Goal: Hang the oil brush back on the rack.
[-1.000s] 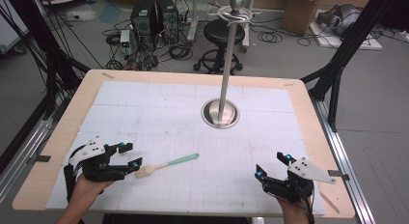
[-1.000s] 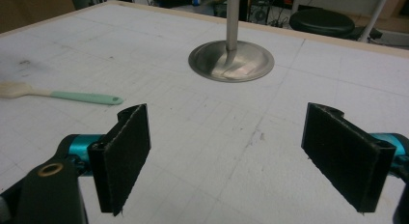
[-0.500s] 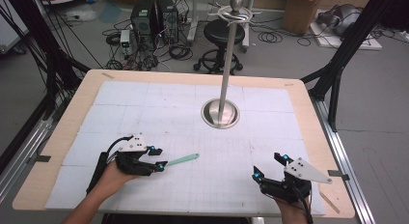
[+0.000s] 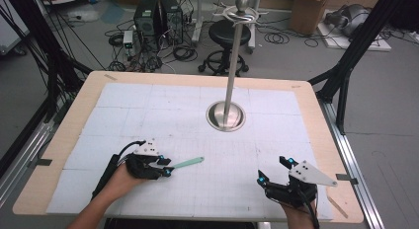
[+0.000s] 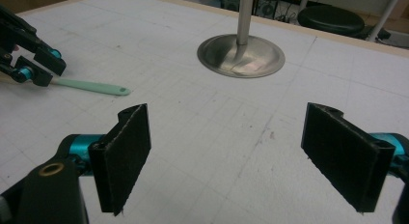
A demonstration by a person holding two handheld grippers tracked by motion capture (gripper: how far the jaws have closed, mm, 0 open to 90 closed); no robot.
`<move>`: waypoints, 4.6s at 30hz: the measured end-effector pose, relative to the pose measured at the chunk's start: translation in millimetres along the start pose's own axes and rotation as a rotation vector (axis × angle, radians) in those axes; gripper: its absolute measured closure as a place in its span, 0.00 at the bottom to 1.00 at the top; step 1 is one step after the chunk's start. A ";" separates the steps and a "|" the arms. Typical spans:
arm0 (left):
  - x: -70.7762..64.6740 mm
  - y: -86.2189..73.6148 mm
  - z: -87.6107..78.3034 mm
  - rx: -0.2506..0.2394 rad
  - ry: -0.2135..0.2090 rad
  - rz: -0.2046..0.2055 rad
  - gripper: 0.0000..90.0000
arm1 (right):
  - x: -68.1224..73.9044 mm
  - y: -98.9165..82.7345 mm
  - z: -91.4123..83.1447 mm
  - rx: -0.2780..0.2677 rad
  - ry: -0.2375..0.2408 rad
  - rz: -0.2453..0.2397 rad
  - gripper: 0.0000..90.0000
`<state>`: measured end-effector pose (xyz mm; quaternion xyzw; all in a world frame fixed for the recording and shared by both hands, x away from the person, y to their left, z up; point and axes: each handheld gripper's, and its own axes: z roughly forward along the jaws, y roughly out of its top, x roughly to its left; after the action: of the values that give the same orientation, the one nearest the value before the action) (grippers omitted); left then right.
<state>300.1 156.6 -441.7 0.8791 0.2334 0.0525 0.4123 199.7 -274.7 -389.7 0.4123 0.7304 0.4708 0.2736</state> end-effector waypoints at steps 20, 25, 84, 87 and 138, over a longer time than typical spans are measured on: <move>-2.2 1.0 2.1 0.021 0.006 0.022 0.90 | 1.2 0.8 2.2 0.010 -0.003 0.009 0.19; -2.8 1.0 1.9 0.020 0.010 0.015 0.91 | 0.8 0.0 4.0 0.017 0.009 0.013 0.19; -52.3 19.0 -57.7 -0.598 -0.254 0.024 0.91 | 87.3 66.5 73.9 -0.138 0.715 -0.138 0.61; -53.4 19.1 -56.5 -0.592 -0.265 0.033 0.91 | 87.8 69.6 76.7 -0.152 0.733 -0.127 0.63; -68.9 26.9 -48.0 -0.517 -0.342 0.091 0.74 | 94.4 101.2 79.7 -0.166 0.961 -0.086 0.92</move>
<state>235.2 144.1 -383.2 0.7506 0.1001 -0.0200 0.6528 249.2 -134.8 -330.8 0.0948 0.7505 0.6526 -0.0434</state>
